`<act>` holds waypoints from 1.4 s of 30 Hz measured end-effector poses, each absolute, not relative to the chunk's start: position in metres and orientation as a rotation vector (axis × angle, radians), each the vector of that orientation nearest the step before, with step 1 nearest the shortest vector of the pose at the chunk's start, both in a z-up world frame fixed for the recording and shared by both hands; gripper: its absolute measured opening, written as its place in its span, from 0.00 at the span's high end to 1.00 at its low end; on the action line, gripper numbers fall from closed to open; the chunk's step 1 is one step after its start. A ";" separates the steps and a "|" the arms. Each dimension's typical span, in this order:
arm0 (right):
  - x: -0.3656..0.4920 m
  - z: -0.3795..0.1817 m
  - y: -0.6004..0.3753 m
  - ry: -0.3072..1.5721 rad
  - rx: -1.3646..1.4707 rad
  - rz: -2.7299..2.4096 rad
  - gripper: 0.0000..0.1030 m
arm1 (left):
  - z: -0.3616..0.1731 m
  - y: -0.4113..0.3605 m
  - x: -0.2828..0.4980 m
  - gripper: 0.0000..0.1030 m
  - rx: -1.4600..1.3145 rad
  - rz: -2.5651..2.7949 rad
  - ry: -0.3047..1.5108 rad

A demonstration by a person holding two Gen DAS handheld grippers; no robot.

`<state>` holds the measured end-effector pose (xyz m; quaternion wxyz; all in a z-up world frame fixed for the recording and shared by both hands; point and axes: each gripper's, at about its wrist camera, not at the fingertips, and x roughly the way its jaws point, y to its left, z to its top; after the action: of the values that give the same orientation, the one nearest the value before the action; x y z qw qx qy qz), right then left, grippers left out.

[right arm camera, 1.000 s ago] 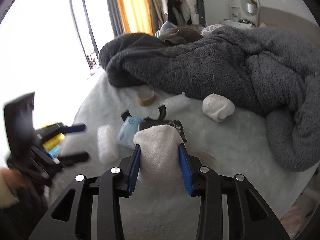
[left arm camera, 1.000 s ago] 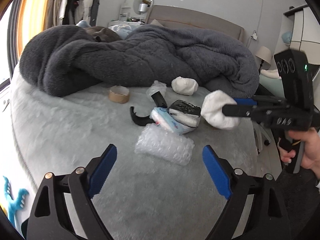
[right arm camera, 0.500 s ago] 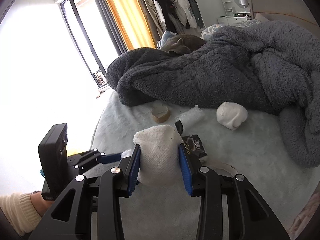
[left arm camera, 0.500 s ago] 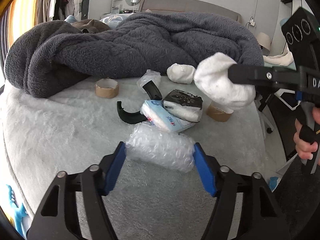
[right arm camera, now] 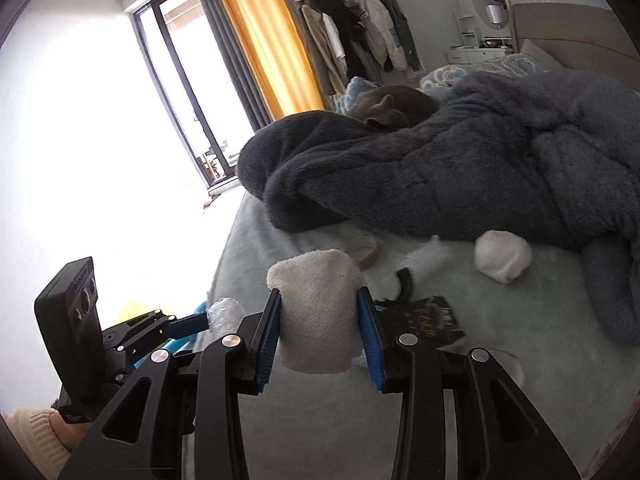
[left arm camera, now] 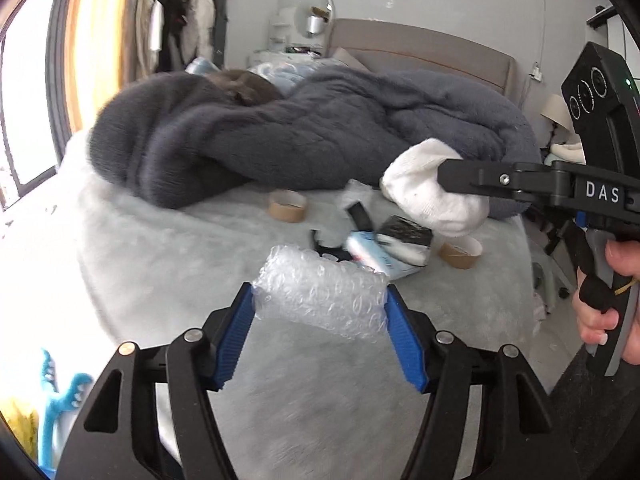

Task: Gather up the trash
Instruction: 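Carry the bubble wrap over the bin and open the left tool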

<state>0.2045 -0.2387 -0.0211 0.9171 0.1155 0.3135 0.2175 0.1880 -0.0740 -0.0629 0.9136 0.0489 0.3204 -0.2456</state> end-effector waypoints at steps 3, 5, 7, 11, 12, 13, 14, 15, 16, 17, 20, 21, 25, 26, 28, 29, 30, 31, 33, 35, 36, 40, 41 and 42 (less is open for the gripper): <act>0.204 -0.014 -0.214 0.636 0.207 0.479 0.63 | -0.059 -0.049 0.185 0.35 0.074 -0.418 0.659; 0.204 -0.011 -0.197 0.634 0.183 0.497 0.63 | -0.057 -0.029 0.186 0.35 0.055 -0.358 0.659; 0.204 -0.008 -0.182 0.634 0.163 0.511 0.63 | -0.058 -0.010 0.187 0.35 0.036 -0.300 0.666; 0.205 -0.004 -0.153 0.638 0.144 0.544 0.63 | -0.064 0.026 0.184 0.35 -0.001 -0.222 0.683; 0.205 -0.004 -0.147 0.640 0.141 0.552 0.63 | -0.067 0.032 0.183 0.35 0.001 -0.203 0.688; 0.206 -0.003 -0.140 0.643 0.136 0.560 0.63 | -0.069 0.039 0.182 0.35 0.004 -0.184 0.694; 0.207 -0.003 -0.131 0.647 0.128 0.570 0.63 | -0.074 0.047 0.182 0.35 0.006 -0.166 0.705; 0.206 -0.004 -0.124 0.650 0.123 0.577 0.63 | -0.077 0.053 0.182 0.35 0.007 -0.151 0.717; 0.206 -0.003 -0.117 0.652 0.119 0.587 0.63 | -0.081 0.058 0.181 0.35 0.006 -0.139 0.726; 0.206 -0.003 -0.107 0.655 0.112 0.600 0.63 | -0.085 0.066 0.180 0.35 -0.002 -0.126 0.740; 0.203 -0.003 -0.083 0.662 0.094 0.628 0.63 | -0.096 0.087 0.178 0.35 -0.017 -0.093 0.779; 0.203 -0.003 -0.075 0.668 0.088 0.637 0.63 | -0.099 0.092 0.177 0.35 -0.014 -0.083 0.792; 0.204 -0.008 -0.049 0.699 0.066 0.666 0.63 | -0.120 0.113 0.173 0.35 -0.019 -0.052 0.878; 0.204 -0.010 -0.040 0.709 0.061 0.675 0.63 | -0.124 0.117 0.172 0.35 -0.025 -0.046 0.897; 0.203 -0.012 -0.030 0.722 0.054 0.686 0.63 | -0.136 0.129 0.171 0.35 -0.045 -0.032 0.938; 0.204 -0.014 -0.022 0.732 0.048 0.693 0.63 | -0.142 0.136 0.169 0.35 -0.066 -0.028 0.967; 0.203 -0.016 -0.016 0.738 0.043 0.698 0.63 | -0.148 0.141 0.169 0.35 -0.084 -0.026 0.989; 0.203 -0.018 -0.009 0.746 0.037 0.703 0.63 | -0.153 0.147 0.168 0.35 -0.101 -0.025 1.010; 0.203 -0.021 -0.001 0.760 0.031 0.710 0.63 | -0.164 0.157 0.166 0.35 -0.126 -0.019 1.047; 0.202 -0.023 0.006 0.777 0.031 0.716 0.63 | -0.173 0.165 0.164 0.35 -0.137 -0.010 1.077; 0.202 -0.025 0.008 0.782 0.031 0.716 0.63 | -0.176 0.168 0.163 0.35 -0.143 -0.007 1.087; 0.205 -0.034 0.022 0.819 0.029 0.718 0.63 | -0.187 0.182 0.159 0.34 -0.197 -0.020 1.137; 0.206 -0.036 0.026 0.830 0.024 0.718 0.63 | -0.192 0.184 0.159 0.34 -0.210 -0.024 1.159; 0.207 -0.039 0.029 0.840 0.019 0.719 0.63 | -0.195 0.186 0.158 0.34 -0.219 -0.027 1.177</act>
<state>0.2065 0.0292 -0.0387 0.8509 0.0088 0.3990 0.3417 0.1582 0.1865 -0.1955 0.8260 -0.1030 0.5541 -0.0127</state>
